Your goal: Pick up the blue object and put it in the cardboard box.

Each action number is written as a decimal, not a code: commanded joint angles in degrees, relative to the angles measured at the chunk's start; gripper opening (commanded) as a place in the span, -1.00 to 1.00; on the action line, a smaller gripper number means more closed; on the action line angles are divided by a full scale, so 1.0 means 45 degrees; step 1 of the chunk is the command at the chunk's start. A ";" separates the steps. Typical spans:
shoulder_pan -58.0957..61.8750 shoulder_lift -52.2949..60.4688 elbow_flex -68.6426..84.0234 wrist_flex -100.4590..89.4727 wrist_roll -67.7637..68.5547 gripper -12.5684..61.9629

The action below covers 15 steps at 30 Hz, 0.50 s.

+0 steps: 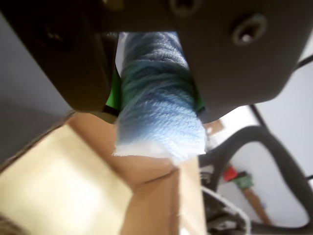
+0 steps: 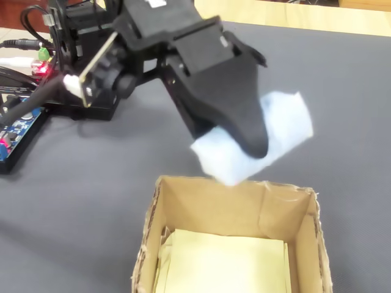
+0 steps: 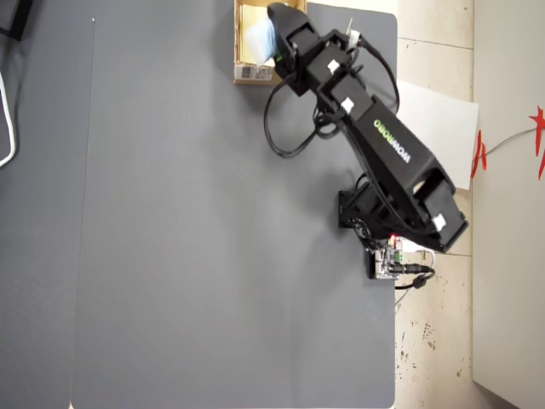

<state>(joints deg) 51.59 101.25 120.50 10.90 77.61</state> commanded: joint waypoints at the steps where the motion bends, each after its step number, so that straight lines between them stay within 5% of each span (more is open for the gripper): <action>1: 0.0234 -0.0039 -0.1426 0.0234 -0.0293 -0.34; 8: 0.0801 -0.1133 -0.2246 0.1582 -0.0703 -0.32; 15: 0.0859 -0.1426 -0.2891 0.2695 -0.0410 0.11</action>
<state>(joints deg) 55.02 93.96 111.88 24.17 74.62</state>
